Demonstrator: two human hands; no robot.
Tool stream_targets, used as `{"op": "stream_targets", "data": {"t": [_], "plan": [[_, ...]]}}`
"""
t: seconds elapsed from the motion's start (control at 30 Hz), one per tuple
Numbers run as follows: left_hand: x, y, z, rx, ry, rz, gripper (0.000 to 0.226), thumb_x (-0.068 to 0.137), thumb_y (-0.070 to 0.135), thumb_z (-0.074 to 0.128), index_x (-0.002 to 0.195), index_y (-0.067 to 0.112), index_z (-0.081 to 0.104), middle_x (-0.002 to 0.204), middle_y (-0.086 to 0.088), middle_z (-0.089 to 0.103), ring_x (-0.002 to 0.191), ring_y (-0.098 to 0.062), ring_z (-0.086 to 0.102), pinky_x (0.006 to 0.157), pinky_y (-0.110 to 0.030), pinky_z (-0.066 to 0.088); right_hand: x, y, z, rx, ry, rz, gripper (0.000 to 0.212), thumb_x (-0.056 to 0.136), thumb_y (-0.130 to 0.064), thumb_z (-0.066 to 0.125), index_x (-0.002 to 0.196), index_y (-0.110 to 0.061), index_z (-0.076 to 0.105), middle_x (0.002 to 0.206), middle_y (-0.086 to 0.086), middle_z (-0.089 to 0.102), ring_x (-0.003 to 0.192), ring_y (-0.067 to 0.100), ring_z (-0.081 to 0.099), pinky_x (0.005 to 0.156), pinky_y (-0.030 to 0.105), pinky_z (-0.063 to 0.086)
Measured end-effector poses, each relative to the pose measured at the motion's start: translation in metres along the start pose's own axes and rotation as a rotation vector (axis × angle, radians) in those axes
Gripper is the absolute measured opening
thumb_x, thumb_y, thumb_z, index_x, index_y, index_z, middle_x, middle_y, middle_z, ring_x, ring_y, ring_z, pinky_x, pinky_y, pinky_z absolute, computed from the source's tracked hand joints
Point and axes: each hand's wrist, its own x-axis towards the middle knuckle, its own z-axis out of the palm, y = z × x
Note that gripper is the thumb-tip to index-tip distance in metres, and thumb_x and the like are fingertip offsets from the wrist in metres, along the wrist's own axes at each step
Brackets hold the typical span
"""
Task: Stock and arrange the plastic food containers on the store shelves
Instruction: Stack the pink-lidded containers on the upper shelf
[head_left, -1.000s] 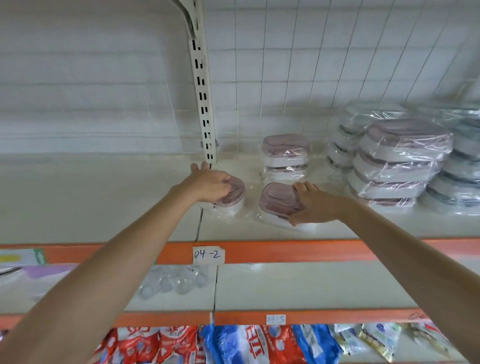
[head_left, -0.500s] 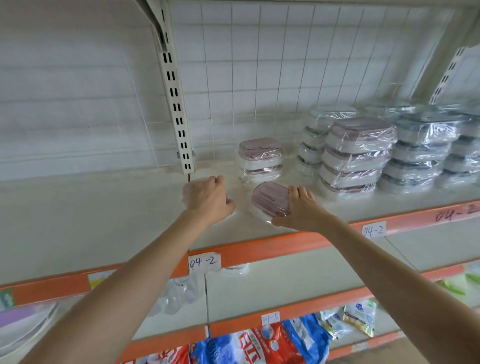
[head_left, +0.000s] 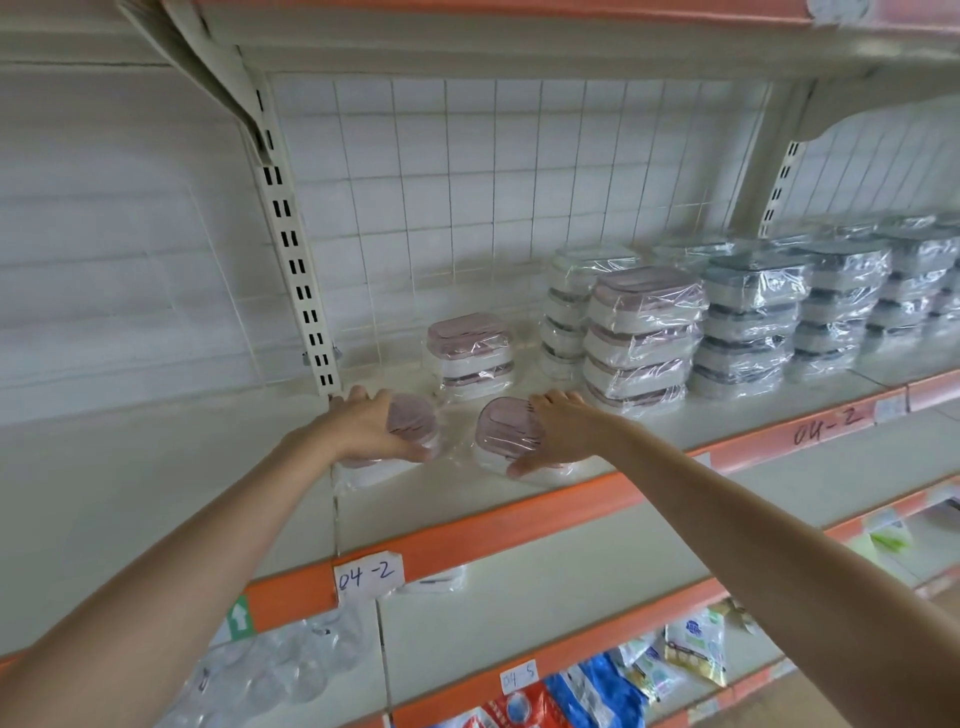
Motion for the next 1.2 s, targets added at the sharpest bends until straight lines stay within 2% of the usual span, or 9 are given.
{"op": "stream_targets", "data": {"t": [0.07, 0.2, 0.33, 0.4, 0.53, 0.73, 0.9, 1.03, 1.2], "plan": [[0.006, 0.003, 0.003, 0.143, -0.024, -0.019, 0.108, 0.064, 0.067, 0.072, 0.146, 0.018, 0.022, 0.139, -0.009, 0.033, 0.128, -0.034, 0.036, 0.102, -0.043, 0.039, 0.002, 0.001, 0.003, -0.016, 0.024, -0.005, 0.108, 0.064, -0.067, 0.07, 0.141, -0.005, 0.026, 0.142, 0.012, 0.031, 0.135, 0.032, 0.025, 0.11, 0.046, 0.03], [0.022, -0.002, 0.004, 0.078, 0.136, -0.076, 0.091, 0.059, 0.061, 0.078, 0.127, 0.012, 0.043, 0.132, -0.003, 0.044, 0.118, -0.029, 0.047, 0.091, -0.038, 0.045, 0.003, 0.004, -0.001, -0.057, 0.048, -0.072, 0.094, 0.065, -0.059, 0.075, 0.132, -0.004, 0.038, 0.133, 0.013, 0.04, 0.126, 0.03, 0.036, 0.104, 0.038, 0.035], [0.033, -0.002, 0.003, -0.009, 0.166, -0.097, 0.084, 0.057, 0.062, 0.08, 0.117, 0.012, 0.049, 0.125, -0.003, 0.05, 0.114, -0.028, 0.049, 0.085, -0.033, 0.044, 0.002, 0.006, -0.036, 0.017, 0.117, -0.181, 0.069, 0.065, -0.048, 0.08, 0.11, -0.004, 0.053, 0.1, 0.007, 0.052, 0.092, 0.021, 0.049, 0.07, 0.025, 0.032], [0.039, -0.001, 0.006, -0.073, 0.187, -0.107, 0.082, 0.056, 0.059, 0.081, 0.116, 0.012, 0.05, 0.123, -0.004, 0.05, 0.114, -0.029, 0.048, 0.087, -0.035, 0.044, 0.007, 0.005, -0.06, 0.149, 0.176, -0.234, 0.057, 0.063, -0.04, 0.084, 0.1, -0.009, 0.054, 0.093, 0.002, 0.053, 0.083, 0.02, 0.048, 0.065, 0.028, 0.033], [0.043, 0.0, 0.009, -0.127, 0.225, -0.197, 0.094, 0.058, 0.056, 0.082, 0.132, 0.012, 0.044, 0.133, -0.006, 0.047, 0.122, -0.033, 0.044, 0.097, -0.041, 0.043, 0.034, 0.001, -0.099, 0.187, 0.267, -0.255, 0.067, 0.063, -0.041, 0.083, 0.113, -0.013, 0.049, 0.104, 0.001, 0.052, 0.089, 0.02, 0.048, 0.072, 0.031, 0.036], [0.039, -0.004, 0.015, -0.159, 0.301, -0.235, 0.093, 0.061, 0.058, 0.079, 0.135, 0.015, 0.042, 0.135, -0.002, 0.046, 0.122, -0.031, 0.044, 0.097, -0.037, 0.042, 0.095, 0.002, -0.114, 0.055, 0.289, -0.267, 0.092, 0.068, -0.035, 0.082, 0.14, -0.011, 0.031, 0.139, 0.008, 0.04, 0.125, 0.028, 0.034, 0.101, 0.039, 0.034], [0.045, -0.006, 0.009, -0.126, 0.249, -0.228, 0.098, 0.06, 0.059, 0.08, 0.138, 0.015, 0.04, 0.137, -0.002, 0.046, 0.124, -0.028, 0.046, 0.101, -0.037, 0.041, 0.138, -0.008, -0.126, 0.021, 0.139, -0.335, 0.094, 0.069, -0.026, 0.082, 0.144, -0.017, 0.028, 0.139, 0.005, 0.045, 0.12, 0.027, 0.045, 0.097, 0.033, 0.036], [0.049, -0.009, 0.006, -0.111, 0.235, -0.219, 0.098, 0.056, 0.058, 0.082, 0.134, 0.013, 0.042, 0.134, -0.002, 0.048, 0.121, -0.026, 0.049, 0.098, -0.035, 0.042, 0.16, -0.014, -0.127, -0.069, -0.031, -0.359, 0.093, 0.07, -0.025, 0.081, 0.145, -0.024, 0.026, 0.142, -0.001, 0.042, 0.125, 0.023, 0.043, 0.106, 0.039, 0.032], [0.052, -0.016, 0.005, -0.11, 0.225, -0.179, 0.104, 0.056, 0.059, 0.082, 0.14, 0.015, 0.039, 0.138, -0.002, 0.045, 0.124, -0.025, 0.046, 0.1, -0.033, 0.039, 0.165, -0.014, -0.132, -0.132, -0.042, -0.367, 0.09, 0.067, -0.035, 0.082, 0.141, -0.032, 0.032, 0.139, -0.005, 0.045, 0.124, 0.023, 0.043, 0.106, 0.045, 0.033]]}}
